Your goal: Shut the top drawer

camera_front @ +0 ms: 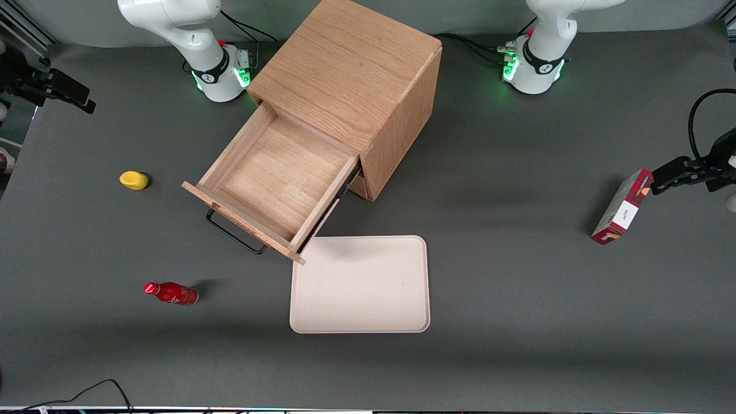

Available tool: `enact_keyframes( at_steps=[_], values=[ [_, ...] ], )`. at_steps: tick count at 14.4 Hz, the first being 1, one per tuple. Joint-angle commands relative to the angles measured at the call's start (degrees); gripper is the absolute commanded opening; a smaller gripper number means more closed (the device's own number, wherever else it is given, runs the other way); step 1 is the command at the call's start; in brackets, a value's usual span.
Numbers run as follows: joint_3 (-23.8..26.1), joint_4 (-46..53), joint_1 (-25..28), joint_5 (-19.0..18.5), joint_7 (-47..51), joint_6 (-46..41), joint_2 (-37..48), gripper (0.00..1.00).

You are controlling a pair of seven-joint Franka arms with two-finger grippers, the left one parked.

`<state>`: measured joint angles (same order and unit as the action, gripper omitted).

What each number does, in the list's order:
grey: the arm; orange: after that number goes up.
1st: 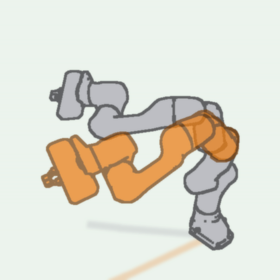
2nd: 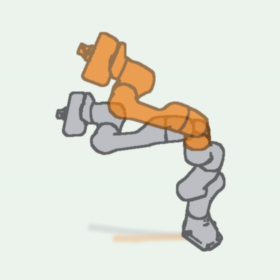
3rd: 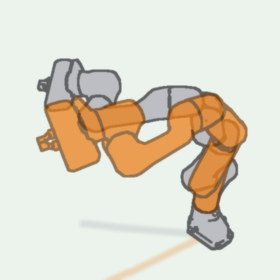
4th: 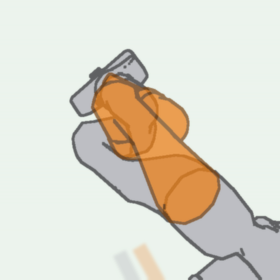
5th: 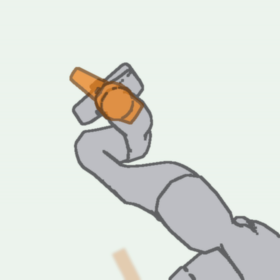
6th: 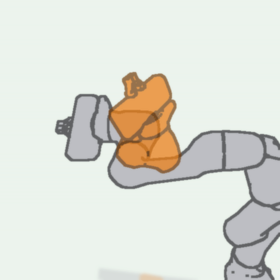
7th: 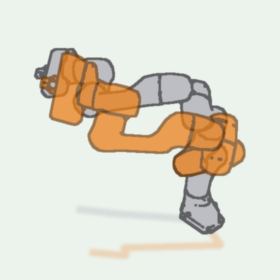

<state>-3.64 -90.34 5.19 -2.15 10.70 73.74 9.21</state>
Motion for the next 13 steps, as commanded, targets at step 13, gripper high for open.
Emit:
enact_keyframes(
  at_steps=[13],
  values=[
    [-0.32,2.54,-0.18,0.48,-1.30,0.88,-1.39,1.00]
  ],
)
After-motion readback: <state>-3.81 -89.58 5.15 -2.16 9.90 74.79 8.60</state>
